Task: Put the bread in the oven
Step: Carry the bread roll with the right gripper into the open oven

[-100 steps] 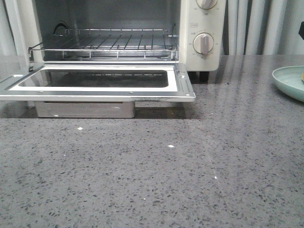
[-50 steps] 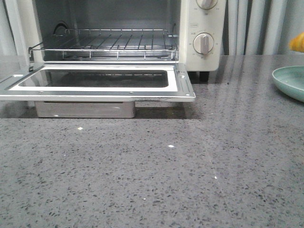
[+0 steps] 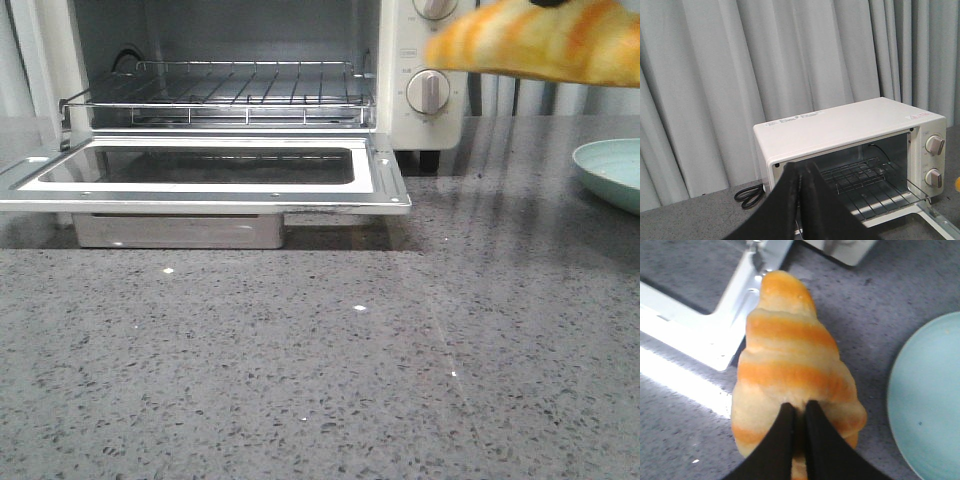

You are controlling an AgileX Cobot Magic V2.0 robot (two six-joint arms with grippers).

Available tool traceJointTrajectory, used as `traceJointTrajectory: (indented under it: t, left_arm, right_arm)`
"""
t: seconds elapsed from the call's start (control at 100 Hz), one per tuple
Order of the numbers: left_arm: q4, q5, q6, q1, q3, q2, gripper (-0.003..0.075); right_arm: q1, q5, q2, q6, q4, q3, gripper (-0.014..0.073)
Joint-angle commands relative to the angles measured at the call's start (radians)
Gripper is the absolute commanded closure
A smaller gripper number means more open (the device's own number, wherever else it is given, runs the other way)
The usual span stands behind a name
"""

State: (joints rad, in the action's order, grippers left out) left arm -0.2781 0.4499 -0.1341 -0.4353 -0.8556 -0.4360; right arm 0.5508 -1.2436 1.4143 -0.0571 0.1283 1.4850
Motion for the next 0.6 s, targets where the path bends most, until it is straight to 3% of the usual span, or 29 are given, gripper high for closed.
traceJointTrajectory:
  t: [0.0, 0.26, 0.59]
  left_arm:
    - [0.006, -0.067, -0.008, 0.002, -0.033, -0.005, 0.0742]
    - [0.006, -0.054, -0.008, 0.002, -0.031, -0.005, 0.0742]
    - [0.006, -0.034, -0.008, 0.002, -0.031, -0.005, 0.0742]
  right_arm:
    - [0.069, -0.028, -0.056, 0.009, 0.006, 0.036, 0.0669]
    - [0.237, 0.126, -0.050, 0.103, 0.006, 0.067, 0.0669]
    - [0.265, 0.318, 0.035, 0.135, 0.093, 0.067, 0.0669]
